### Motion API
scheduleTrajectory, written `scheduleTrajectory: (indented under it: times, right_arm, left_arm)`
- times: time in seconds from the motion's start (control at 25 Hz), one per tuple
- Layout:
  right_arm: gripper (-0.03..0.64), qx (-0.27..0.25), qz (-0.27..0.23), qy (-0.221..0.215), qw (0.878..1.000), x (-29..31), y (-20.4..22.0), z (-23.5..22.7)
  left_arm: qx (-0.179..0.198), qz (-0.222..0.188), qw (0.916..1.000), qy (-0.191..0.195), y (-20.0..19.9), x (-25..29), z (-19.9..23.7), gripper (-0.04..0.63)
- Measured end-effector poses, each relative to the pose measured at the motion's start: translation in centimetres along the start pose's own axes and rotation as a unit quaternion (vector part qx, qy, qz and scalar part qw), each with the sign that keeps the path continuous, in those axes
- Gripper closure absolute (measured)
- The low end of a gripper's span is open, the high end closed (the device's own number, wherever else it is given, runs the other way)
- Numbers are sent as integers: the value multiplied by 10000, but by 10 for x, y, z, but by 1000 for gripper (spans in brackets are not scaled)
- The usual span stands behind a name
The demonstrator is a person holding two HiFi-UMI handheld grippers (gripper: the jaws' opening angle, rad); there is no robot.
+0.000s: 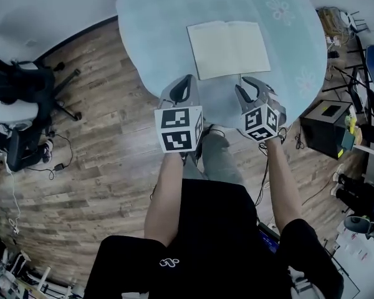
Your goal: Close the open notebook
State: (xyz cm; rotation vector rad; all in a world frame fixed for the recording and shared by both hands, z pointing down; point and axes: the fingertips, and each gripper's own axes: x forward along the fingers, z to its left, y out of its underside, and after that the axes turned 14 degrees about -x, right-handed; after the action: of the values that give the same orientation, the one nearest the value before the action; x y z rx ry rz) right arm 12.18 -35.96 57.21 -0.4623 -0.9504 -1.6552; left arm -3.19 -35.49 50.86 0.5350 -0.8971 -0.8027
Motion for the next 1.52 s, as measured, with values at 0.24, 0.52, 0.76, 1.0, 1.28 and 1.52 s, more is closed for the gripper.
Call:
scheduleTrajectory:
  times: [0.24, 0.52, 0.76, 1.0, 1.28, 1.52]
  right_arm:
    - [454, -1667, 515, -159, 9845, 50, 6, 3]
    - [451, -2603, 673, -295, 9627, 70, 6, 12]
    - [524, -2864, 913, -84, 9537, 82, 7, 19]
    - [565, -2438, 788, 56, 9666, 81, 7, 19]
    - [577, 1067, -209, 141, 9940, 62, 0, 0]
    - [601, 4746, -976, 487, 8734, 47, 30, -14]
  left_arm:
    - [-120, 21, 9997, -192, 3, 2, 24, 592]
    - [-247, 60, 9990, -359, 6, 2, 41, 592]
    - [-263, 103, 9989, -382, 8, 6, 45, 592]
    - [-169, 161, 9994, -267, 10, 9, 36, 592]
    - [-82, 162, 9996, -198, 6, 10, 28, 592]
    - [51, 114, 9999, -76, -3, 13, 12, 592]
